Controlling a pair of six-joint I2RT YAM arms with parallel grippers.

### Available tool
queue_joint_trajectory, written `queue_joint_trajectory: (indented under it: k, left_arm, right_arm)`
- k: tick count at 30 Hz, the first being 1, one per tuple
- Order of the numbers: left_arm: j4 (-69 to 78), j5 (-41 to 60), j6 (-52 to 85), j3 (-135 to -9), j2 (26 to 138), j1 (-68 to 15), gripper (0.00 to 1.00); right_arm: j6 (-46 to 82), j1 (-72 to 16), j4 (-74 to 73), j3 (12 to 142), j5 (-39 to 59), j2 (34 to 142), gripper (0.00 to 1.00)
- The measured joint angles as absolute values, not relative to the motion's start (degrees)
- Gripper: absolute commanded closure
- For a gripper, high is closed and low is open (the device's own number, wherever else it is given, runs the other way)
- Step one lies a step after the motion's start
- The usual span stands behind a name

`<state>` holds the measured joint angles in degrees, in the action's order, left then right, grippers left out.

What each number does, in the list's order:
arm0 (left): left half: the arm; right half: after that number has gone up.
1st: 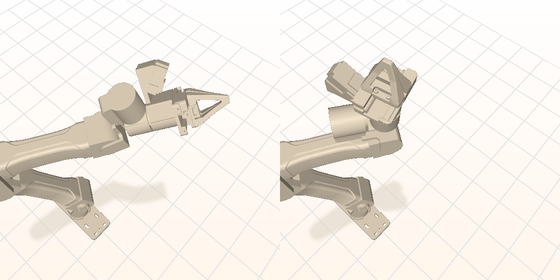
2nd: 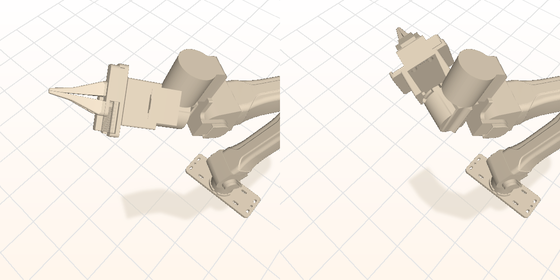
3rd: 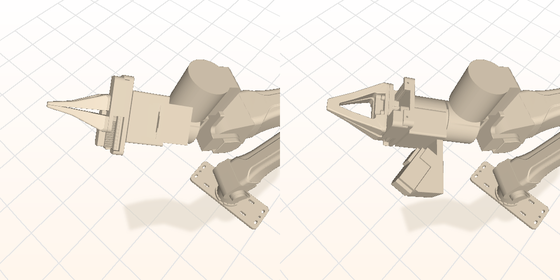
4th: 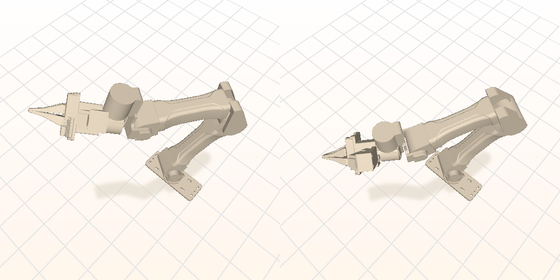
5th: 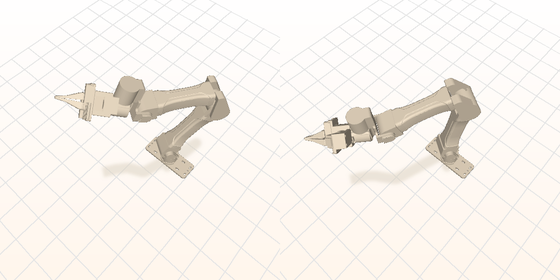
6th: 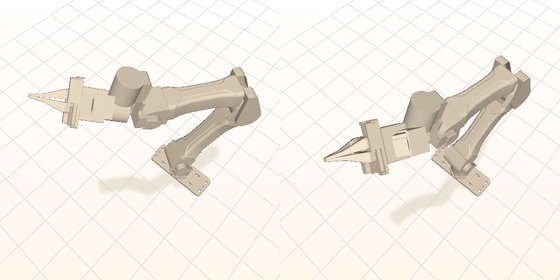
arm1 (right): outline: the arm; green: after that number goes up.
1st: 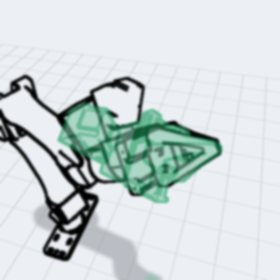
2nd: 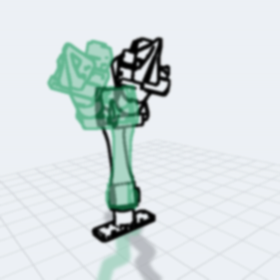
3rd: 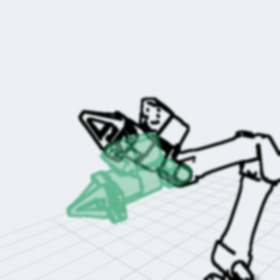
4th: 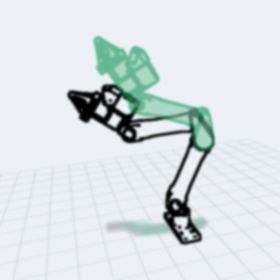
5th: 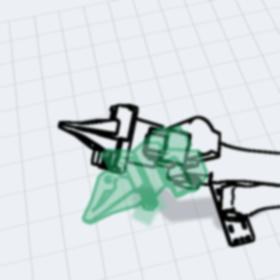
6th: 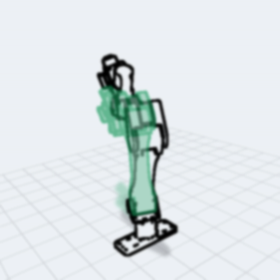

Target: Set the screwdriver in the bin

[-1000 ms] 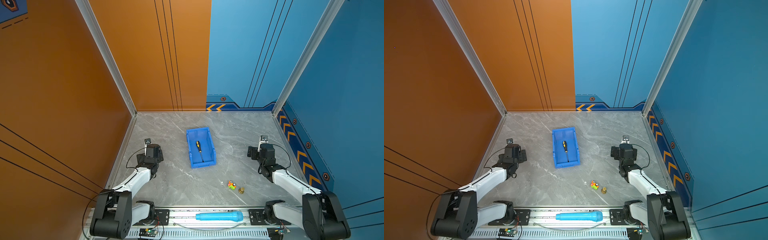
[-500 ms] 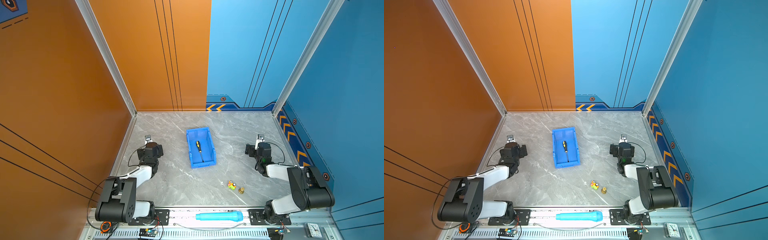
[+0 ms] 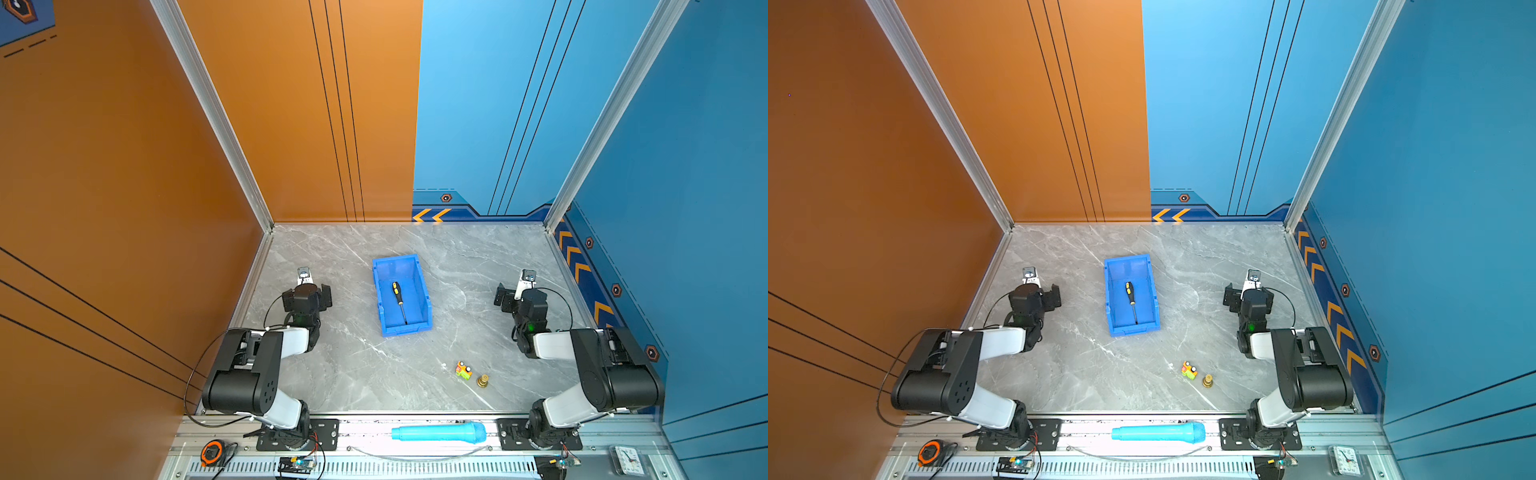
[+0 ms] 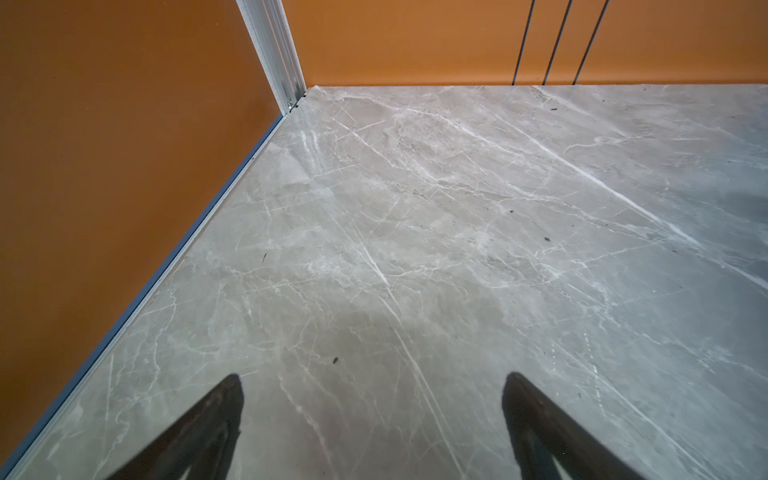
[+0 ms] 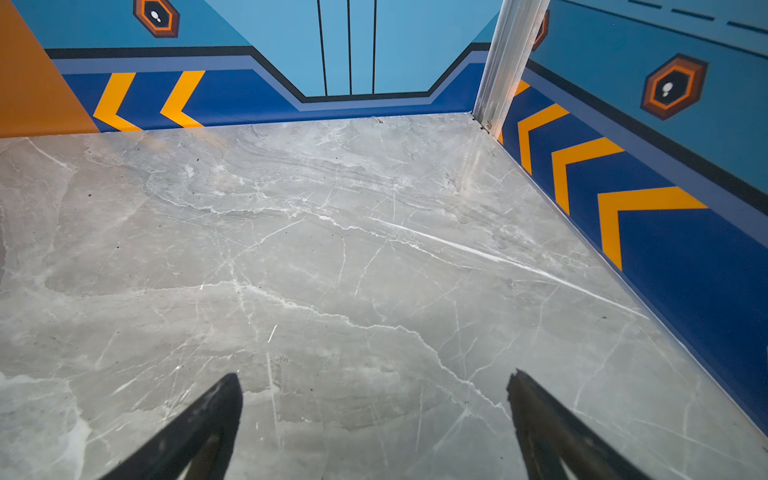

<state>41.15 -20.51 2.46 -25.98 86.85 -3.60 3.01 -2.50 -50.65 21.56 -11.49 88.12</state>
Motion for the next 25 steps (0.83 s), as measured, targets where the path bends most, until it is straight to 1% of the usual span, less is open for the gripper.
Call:
queue_joint_trajectory:
  k: [2,5,20,25]
  left_arm:
    - [42.5,-19.99,2.28,-25.8,86.85,-3.77,0.02]
    - [48.99,-17.67,1.19,-23.09,88.12,-3.66,0.02]
    - [53.17,-15.68,-0.25,-21.71,89.27,-3.81,0.02]
    - [52.88,-12.58,-0.21,-21.71,89.27,-2.5,0.02]
  right_arm:
    - [2.98,-2.5,-50.98,21.56,-11.49,88.12,0.0]
    - [3.01,-2.5,-51.24,21.56,-11.49,88.12,0.0]
    - [3.22,-2.5,-51.51,21.56,-11.49,88.12,0.0]
    - [3.42,-2.04,-51.51,21.56,-10.83,88.12,0.0]
